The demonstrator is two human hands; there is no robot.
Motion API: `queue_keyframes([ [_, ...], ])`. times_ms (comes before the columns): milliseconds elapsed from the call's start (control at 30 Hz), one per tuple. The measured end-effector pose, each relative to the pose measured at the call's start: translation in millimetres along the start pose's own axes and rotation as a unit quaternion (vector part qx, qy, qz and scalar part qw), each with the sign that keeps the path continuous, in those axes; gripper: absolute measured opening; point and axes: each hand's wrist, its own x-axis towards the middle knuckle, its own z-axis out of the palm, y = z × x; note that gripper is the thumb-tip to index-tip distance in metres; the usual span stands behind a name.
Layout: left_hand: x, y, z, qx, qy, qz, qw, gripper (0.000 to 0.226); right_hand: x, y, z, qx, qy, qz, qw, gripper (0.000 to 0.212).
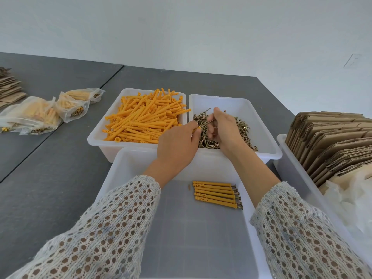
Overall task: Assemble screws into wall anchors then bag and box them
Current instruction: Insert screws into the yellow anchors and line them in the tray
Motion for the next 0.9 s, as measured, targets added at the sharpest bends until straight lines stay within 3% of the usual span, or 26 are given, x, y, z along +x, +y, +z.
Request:
queue_keyframes([
  [333,-1,-1,0,-0.044,0.02,-0.002,0.999,0.026,1,4,4,-0.125,-0.123,-0.017,0.984,0.076],
  [433,-1,2,-2,-0.071,0.02,-0.019,0.997,0.025,3,5,2,-0.093,-0.09,-0.036,0.991,0.08],
  [533,2,10,-10,-0.181,0.019,-0.038,0.983,0.028,5,4,-2,-0.041,-0.008,-0.031,0.999,0.077],
  [633,2,29,-25,-0.272,-0.008,0.014,0.962,0.024,9,1,-6,0.041,0.057,0.021,0.997,0.072],
  [700,0,38,-36,-0.293,-0.099,0.051,0.95,0.023,11,0,-12,0.106,0.087,0.062,0.989,0.068],
  [733,-1,40,-41,-0.303,-0.181,0.056,0.934,0.024,13,0,-15,0.132,0.101,0.077,0.983,0.065],
  [833,-2,41,-50,-0.294,-0.45,0.042,0.842,0.026,14,2,-21,0.203,0.126,0.102,0.966,0.051],
  [900,-6,40,-49,-0.258,-0.555,0.021,0.79,0.025,15,2,-23,0.239,0.134,0.114,0.955,0.049],
])
